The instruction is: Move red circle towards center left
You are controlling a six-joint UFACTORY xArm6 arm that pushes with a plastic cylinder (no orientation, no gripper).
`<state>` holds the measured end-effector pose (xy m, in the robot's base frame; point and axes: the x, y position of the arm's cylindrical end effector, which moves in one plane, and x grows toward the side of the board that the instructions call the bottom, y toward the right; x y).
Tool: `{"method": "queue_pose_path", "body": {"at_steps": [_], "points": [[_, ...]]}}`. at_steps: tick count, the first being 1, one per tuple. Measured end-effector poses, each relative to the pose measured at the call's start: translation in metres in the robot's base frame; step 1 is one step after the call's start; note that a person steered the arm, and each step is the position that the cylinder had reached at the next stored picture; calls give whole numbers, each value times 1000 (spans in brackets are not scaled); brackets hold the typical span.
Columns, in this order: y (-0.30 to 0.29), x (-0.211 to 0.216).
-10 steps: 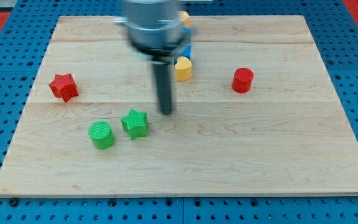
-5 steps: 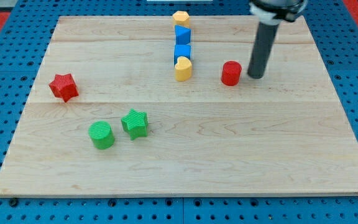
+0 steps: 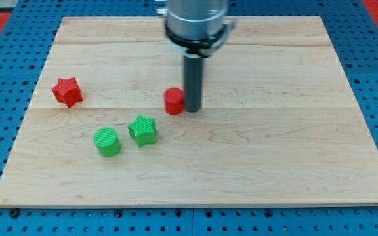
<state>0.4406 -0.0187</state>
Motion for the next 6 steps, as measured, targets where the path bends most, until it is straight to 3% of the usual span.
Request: {"method": "queue_pose_path", "body": {"at_steps": [1,4,6], "points": [[-52,-2],[-56,-4],[-108,-20]]}}
